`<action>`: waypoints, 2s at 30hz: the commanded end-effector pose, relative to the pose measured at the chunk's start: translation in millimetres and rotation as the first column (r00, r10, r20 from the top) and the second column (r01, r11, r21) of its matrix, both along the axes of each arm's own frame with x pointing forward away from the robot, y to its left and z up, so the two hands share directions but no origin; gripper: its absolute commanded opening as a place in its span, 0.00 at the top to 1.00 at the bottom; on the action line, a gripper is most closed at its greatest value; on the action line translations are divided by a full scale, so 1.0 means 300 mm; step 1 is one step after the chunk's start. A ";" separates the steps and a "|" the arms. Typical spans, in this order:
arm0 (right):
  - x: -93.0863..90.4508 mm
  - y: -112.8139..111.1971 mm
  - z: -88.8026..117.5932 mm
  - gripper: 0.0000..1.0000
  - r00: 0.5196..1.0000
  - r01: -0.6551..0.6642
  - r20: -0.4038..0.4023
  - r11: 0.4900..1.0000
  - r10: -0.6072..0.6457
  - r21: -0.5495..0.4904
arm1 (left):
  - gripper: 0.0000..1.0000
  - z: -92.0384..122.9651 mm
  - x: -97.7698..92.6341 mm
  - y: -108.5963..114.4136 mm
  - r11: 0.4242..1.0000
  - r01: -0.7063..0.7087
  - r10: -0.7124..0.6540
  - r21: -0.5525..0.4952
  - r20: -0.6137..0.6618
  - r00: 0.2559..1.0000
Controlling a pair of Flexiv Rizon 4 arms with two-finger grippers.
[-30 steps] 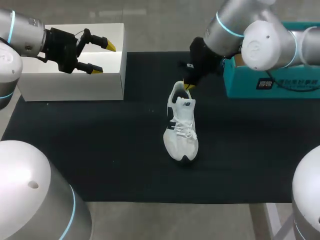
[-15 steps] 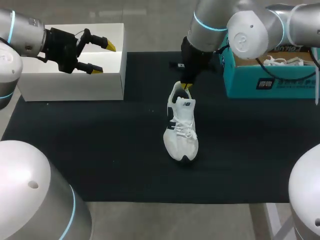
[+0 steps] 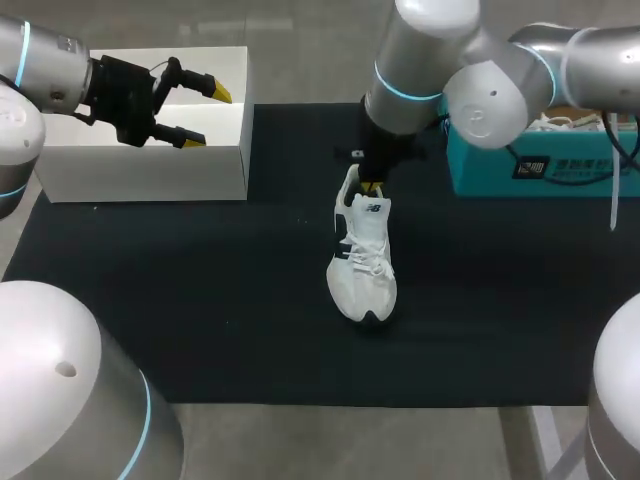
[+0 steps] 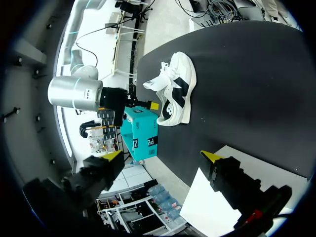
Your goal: Take the shoe out of the shoebox, open the shoe tongue, remove and reinsert the insole, then place the shoe into the shoebox
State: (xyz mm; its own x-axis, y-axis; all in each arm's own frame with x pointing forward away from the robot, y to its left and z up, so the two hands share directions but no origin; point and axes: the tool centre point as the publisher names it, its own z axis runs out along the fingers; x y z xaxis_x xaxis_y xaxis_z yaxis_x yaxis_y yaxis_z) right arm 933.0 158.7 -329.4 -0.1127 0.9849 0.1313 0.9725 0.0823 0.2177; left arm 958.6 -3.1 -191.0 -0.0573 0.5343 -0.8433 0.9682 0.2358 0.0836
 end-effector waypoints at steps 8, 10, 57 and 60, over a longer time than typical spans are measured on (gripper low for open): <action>0.066 0.031 -0.091 1.00 1.000 -0.020 -0.009 0.995 0.020 -0.095 | 0.00 0.001 -0.001 0.000 1.000 0.000 0.000 0.003 0.000 1.000; 0.073 0.029 -0.109 1.00 1.000 -0.023 -0.013 0.994 0.022 -0.109 | 0.00 0.001 -0.001 0.000 1.000 0.000 0.000 0.003 0.000 1.000; 0.047 -0.037 -0.263 1.00 0.997 -0.038 -0.080 0.957 0.016 -0.286 | 0.00 0.001 -0.001 0.000 1.000 0.000 0.000 0.003 0.000 1.000; 0.048 -0.032 -0.295 1.00 0.995 -0.048 -0.100 0.961 0.022 -0.272 | 0.00 0.001 -0.001 0.000 1.000 0.000 0.000 0.003 0.000 1.000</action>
